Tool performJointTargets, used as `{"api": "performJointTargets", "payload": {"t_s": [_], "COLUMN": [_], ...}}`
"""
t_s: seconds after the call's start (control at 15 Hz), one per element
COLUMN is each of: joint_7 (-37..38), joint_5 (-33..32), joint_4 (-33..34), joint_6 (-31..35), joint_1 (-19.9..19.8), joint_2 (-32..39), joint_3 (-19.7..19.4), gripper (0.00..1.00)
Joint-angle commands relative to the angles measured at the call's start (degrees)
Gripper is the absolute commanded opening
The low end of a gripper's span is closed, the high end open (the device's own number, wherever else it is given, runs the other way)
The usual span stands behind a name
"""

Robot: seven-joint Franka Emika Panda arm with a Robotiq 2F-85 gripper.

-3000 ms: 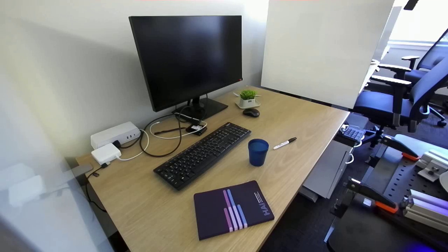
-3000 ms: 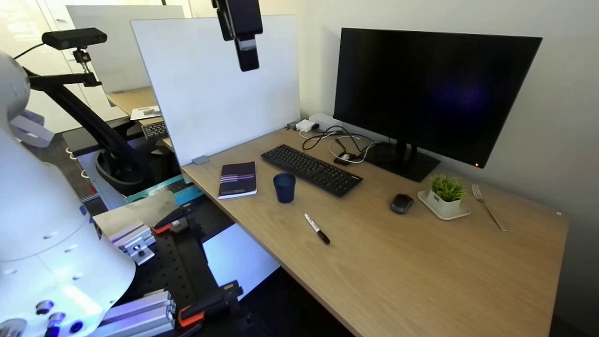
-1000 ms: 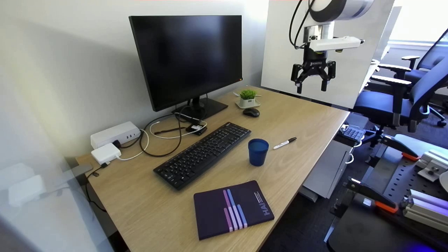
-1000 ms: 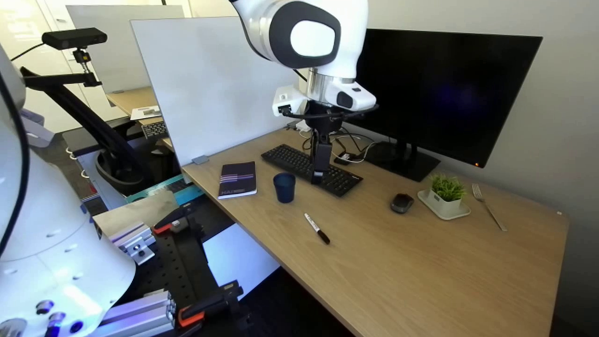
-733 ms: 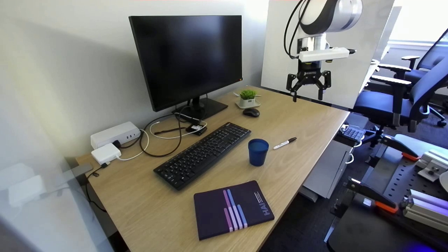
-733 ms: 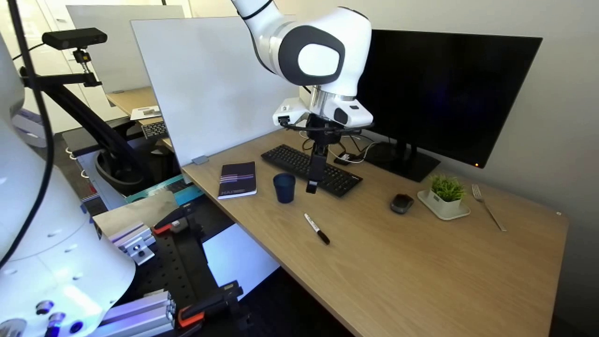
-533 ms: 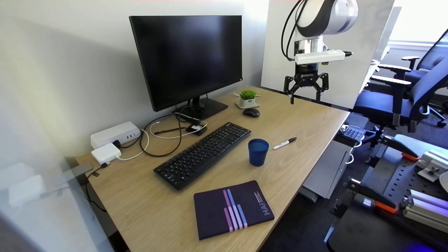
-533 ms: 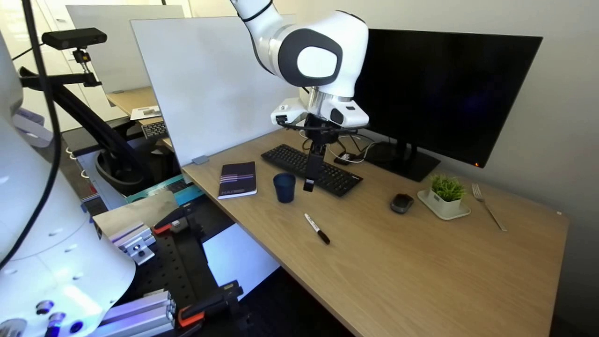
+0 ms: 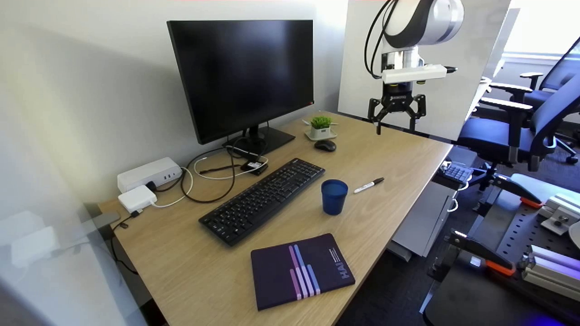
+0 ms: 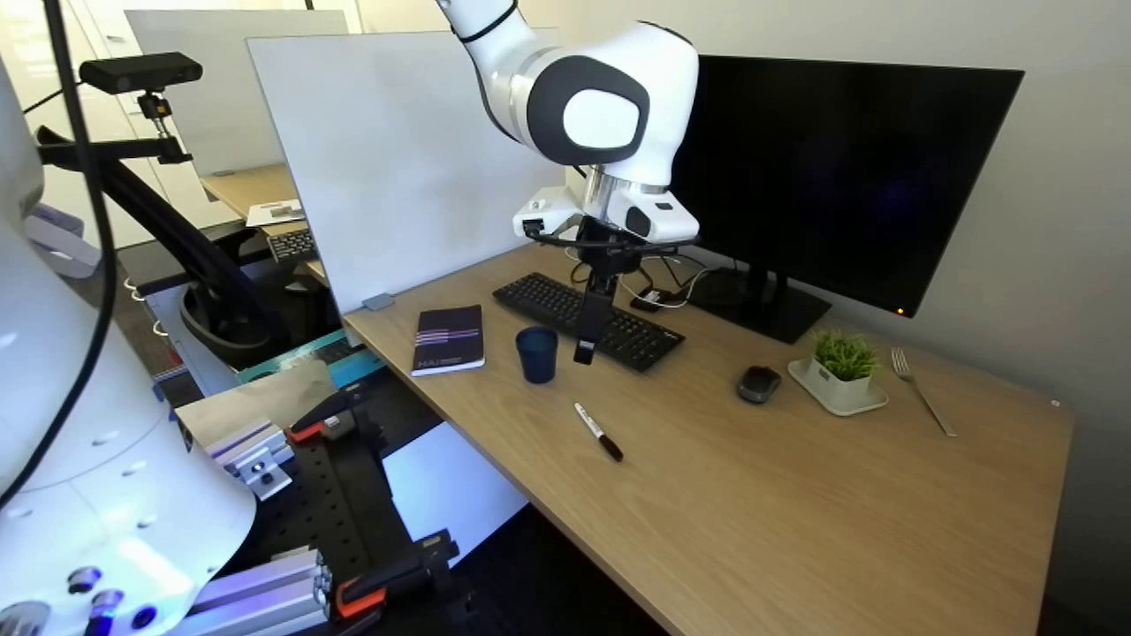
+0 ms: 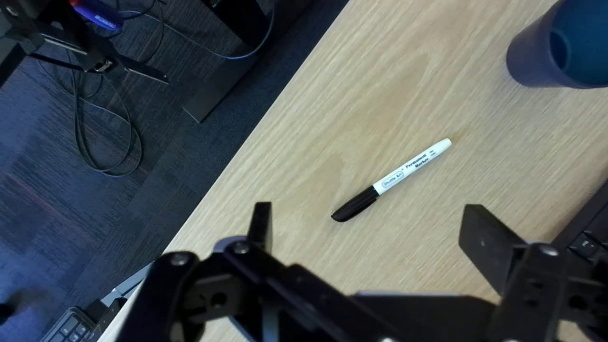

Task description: Put the marker in the cup then move the cup to the right

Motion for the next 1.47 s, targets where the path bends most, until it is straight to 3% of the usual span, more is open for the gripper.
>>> {"api": "performJointTargets", "payload": {"t_s": [0.0, 0.2, 0.8, 1.4], "joint_7": [1.5, 5.8, 30.6, 43.2], "joint_5": [0.7, 1.1, 7.0, 8.6], "joint_4": [1.2, 3.4, 15.1, 11.7], "joint_6": [0.1, -0.7, -0.9, 2.6], "joint_1": [0.8, 1.4, 5.8, 8.3], "joint_2": [3.2, 7.0, 17.6, 22.1], "joint_3": [-0.8, -1.3, -0.6, -0.4], "gripper": [1.0, 1.0, 1.0, 1.0]}}
